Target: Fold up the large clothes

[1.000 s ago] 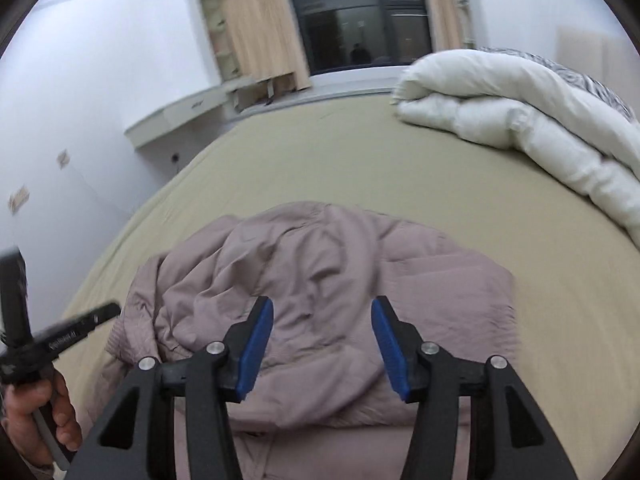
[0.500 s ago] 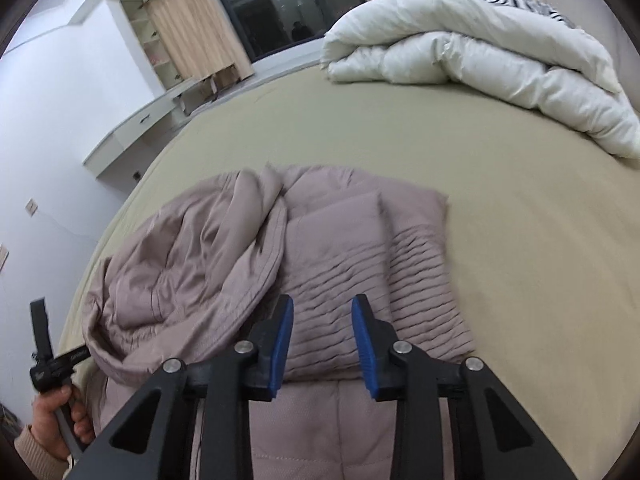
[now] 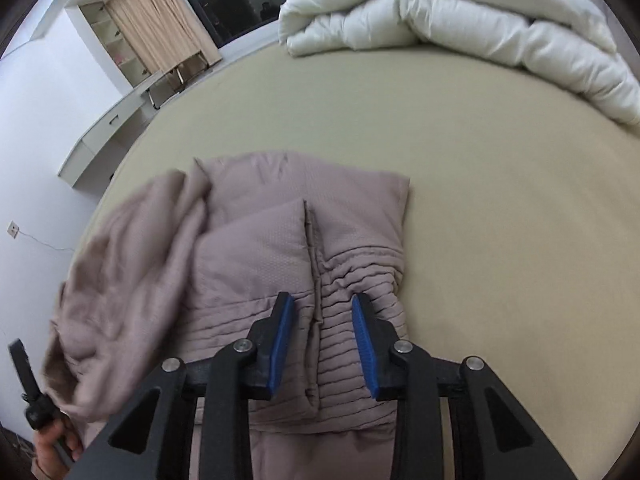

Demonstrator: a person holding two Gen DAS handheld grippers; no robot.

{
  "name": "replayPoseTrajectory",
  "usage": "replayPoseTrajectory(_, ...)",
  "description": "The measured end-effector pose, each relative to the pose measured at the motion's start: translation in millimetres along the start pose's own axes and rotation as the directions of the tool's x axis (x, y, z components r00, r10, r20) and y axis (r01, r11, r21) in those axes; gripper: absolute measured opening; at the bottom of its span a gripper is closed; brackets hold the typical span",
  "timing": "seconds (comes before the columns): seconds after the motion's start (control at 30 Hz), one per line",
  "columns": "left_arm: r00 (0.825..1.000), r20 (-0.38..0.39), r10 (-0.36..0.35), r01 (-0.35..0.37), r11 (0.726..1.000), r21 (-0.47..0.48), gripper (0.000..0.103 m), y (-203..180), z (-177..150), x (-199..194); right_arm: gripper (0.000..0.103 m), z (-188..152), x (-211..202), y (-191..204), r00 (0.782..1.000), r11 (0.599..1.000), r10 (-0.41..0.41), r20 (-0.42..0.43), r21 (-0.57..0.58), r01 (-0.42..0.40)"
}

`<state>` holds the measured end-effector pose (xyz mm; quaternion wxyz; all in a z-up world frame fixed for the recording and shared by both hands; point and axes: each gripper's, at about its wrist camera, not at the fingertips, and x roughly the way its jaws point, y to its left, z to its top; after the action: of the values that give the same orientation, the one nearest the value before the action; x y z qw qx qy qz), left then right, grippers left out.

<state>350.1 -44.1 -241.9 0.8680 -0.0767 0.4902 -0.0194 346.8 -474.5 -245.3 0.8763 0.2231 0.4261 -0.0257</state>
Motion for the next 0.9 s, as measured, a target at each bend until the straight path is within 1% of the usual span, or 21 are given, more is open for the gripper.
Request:
replayPoseTrajectory(0.1, 1.000, -0.016, 0.008, -0.008, 1.000, 0.020, 0.002, 1.4, 10.1, 7.5, 0.035, -1.5, 9.0, -25.0, 0.992, 0.986, 0.122, -0.003, 0.114, -0.121)
replayPoseTrajectory(0.13, 1.000, -0.021, 0.005, -0.004, 1.000, 0.018, 0.002, 1.4, 11.8, 2.6, 0.035, 0.0, 10.2, -30.0, 0.988, 0.980, 0.152, -0.016, 0.130, -0.148)
replayPoseTrajectory(0.17, 1.000, -0.024, -0.013, 0.012, 1.000, -0.002, 0.002, 3.1, 16.9, -4.4, 0.035, 1.9, 9.7, -30.9, 0.987, 0.980, 0.158, -0.031, 0.128, -0.153)
replayPoseTrajectory(0.2, 0.999, -0.017, -0.037, 0.036, 0.999, -0.033, 0.002, 6.4, 16.3, -15.4, 0.034, 5.0, 5.3, -29.2, 0.988, 0.983, 0.147, -0.050, 0.122, -0.140)
replayPoseTrajectory(0.23, 0.998, 0.002, -0.057, 0.057, 0.997, -0.058, 0.002, 16.0, 11.3, -33.6, 0.036, 7.9, -5.3, -25.3, 0.991, 0.987, 0.121, -0.062, 0.118, -0.113)
replayPoseTrajectory(0.27, 0.998, 0.019, -0.065, 0.067, 0.995, -0.069, 0.002, 19.6, 6.8, -47.8, 0.038, 7.9, -18.9, -22.4, 0.993, 0.987, 0.109, -0.051, 0.128, -0.102)
replayPoseTrajectory(0.3, 0.998, 0.031, -0.053, 0.055, 0.996, -0.069, 0.002, 23.5, -0.1, -62.6, 0.046, 4.9, -34.2, -20.1, 0.993, 0.984, 0.118, -0.026, 0.138, -0.113)
replayPoseTrajectory(0.33, 0.998, 0.041, -0.039, 0.042, 0.997, -0.071, 0.002, 28.4, -8.6, -76.9, 0.060, -2.3, -51.6, -17.3, 0.989, 0.979, 0.146, 0.012, 0.141, -0.146)
replayPoseTrajectory(0.37, 0.998, 0.048, -0.039, 0.043, 0.996, -0.077, 0.002, 33.6, -15.6, -87.5, 0.067, -11.0, -67.9, -15.9, 0.985, 0.976, 0.165, 0.048, 0.137, -0.170)
replayPoseTrajectory(0.4, 0.998, 0.052, -0.040, 0.044, 0.995, -0.088, 0.002, 41.6, -27.2, -100.7, 0.078, -23.8, -87.0, -14.0, 0.981, 0.975, 0.175, 0.083, 0.126, -0.185)
replayPoseTrajectory(0.43, 0.998, 0.051, -0.031, 0.036, 0.995, -0.093, 0.002, 50.2, -39.9, -111.8, 0.083, -36.3, -101.2, -12.2, 0.979, 0.976, 0.177, 0.103, 0.113, -0.189)
replayPoseTrajectory(0.47, 0.999, 0.042, -0.020, 0.024, 0.995, -0.100, 0.002, 54.9, -50.0, -119.6, 0.084, -54.5, -117.8, -10.3, 0.978, 0.978, 0.175, 0.114, 0.091, -0.186)
replayPoseTrajectory(0.53, 1.000, 0.014, -0.015, 0.017, 0.993, -0.115, 0.002, 68.5, -81.4, -139.7, 0.084, -84.4, -140.0, -8.0, 0.985, 0.987, 0.150, 0.090, 0.049, -0.154)
replayPoseTrajectory(0.6, 1.000, -0.005, -0.019, 0.018, 0.992, -0.129, 0.002, 81.6, -116.1, -167.1, 0.084, -116.5, -160.0, -10.7, 0.991, 0.993, 0.110, 0.076, 0.034, -0.113)
replayPoseTrajectory(0.73, 0.999, -0.031, -0.034, 0.030, 0.992, -0.121, 0.002, 95.3, -176.7, -206.9, 0.084, -173.7, -200.7, -27.0, 0.996, 0.996, 0.063, 0.062, 0.064, -0.067)
replayPoseTrajectory(0.83, 0.997, -0.055, -0.055, 0.048, 0.992, -0.120, 0.002, 92.5, -209.3, -227.2, 0.085, -203.8, -229.0, -36.8, 0.996, 0.996, 0.035, 0.077, 0.077, -0.041)
replayPoseTrajectory(0.9, 0.995, -0.067, -0.067, 0.059, 0.990, -0.125, 0.003, 91.1, -231.8, -239.2, 0.088, -218.5, -241.1, -49.9, 0.997, 0.994, 0.027, 0.075, 0.106, -0.035)
